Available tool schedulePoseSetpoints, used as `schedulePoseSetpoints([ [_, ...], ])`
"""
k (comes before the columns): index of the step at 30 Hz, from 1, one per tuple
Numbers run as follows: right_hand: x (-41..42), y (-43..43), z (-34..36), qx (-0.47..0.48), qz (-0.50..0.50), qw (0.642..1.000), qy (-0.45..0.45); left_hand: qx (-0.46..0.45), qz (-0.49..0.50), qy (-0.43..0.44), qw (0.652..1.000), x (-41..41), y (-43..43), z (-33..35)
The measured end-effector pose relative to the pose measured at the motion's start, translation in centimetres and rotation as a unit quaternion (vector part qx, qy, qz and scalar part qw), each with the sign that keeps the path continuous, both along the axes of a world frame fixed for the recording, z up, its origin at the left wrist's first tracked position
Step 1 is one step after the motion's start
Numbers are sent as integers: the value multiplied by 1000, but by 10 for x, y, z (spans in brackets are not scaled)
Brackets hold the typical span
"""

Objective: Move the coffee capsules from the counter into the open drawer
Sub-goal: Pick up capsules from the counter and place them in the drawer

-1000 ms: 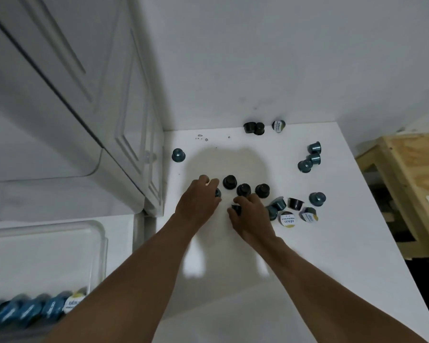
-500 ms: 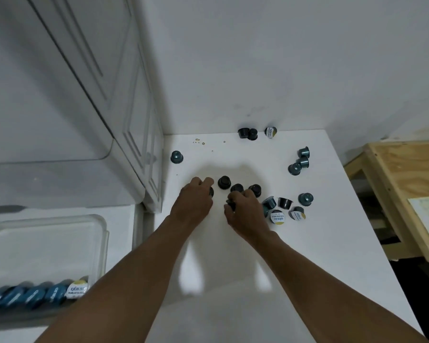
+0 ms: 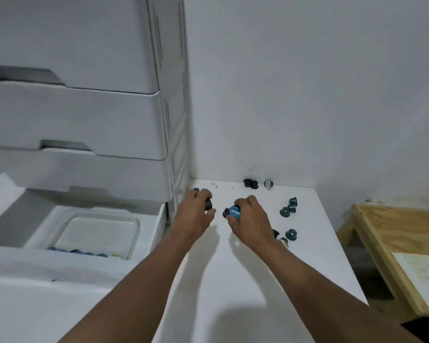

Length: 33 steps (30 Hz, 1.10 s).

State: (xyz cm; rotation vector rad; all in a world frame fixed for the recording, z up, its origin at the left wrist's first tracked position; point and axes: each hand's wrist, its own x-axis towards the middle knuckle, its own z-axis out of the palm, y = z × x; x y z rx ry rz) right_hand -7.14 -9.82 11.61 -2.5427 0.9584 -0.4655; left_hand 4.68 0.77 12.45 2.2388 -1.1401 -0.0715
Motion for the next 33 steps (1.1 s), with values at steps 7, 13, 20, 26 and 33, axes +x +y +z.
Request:
schedulePoseSetpoints([
  [7,-32,54,42,9,51,997,-60,-57,89,-39,994,-44,80,49],
  [13,-36,114,62,-22,125,989,-74,-65,141,-66,986,-58,146,69],
  [20,-3,187,74,-20,179,980,-88,-76,183,-53,979,-39,223,69],
  [26,53,250,70,-19,184,978,-94,-65,193,-75,976,11,294,65],
  [33,133,332,58,1,157,983,-96,-34,165,-61,984,101,375,61],
])
